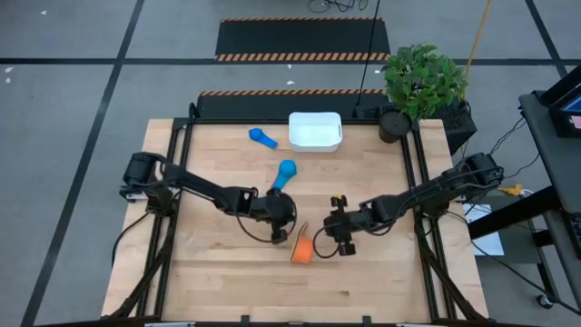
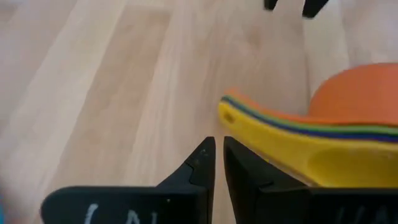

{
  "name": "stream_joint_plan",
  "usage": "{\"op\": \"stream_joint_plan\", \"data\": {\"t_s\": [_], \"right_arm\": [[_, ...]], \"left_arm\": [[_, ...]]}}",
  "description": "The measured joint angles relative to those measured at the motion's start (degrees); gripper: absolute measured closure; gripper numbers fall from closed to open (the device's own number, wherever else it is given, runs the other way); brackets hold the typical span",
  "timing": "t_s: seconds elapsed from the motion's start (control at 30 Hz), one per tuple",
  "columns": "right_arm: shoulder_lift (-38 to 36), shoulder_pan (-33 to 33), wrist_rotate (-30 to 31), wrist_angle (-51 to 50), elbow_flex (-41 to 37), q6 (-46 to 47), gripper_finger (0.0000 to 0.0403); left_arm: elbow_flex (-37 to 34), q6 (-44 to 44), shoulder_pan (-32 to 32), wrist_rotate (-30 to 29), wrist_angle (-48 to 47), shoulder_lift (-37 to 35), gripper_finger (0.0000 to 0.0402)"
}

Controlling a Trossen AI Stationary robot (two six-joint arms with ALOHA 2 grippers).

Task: Nest measuring cups in basket
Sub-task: Adjust the nested measuring cups

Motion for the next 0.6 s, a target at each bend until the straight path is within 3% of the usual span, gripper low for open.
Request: {"op": "stream_joint_plan", "data": {"t_s": [0.1,0.23,0.6], "right_arm": [[0.02,0.33,0.06,-1.96,-0.02,0.27,0.0267],[0.02,0.50,0.13,-1.00,-0.04,-0.60,0.0267],[0.04,0.53,0.18,-1.00,-0.04,-1.00,0.0268]], "left_arm": [[-0.01,-3.66,-1.30,-0.20,-9.40,-2.25,0.0366],[-0.03,-5.70,-4.23,4.71,-10.31,-1.97,0.0366],[0.02,-2.72,-4.69,1.88,15.47,8.08,0.0366]]}}
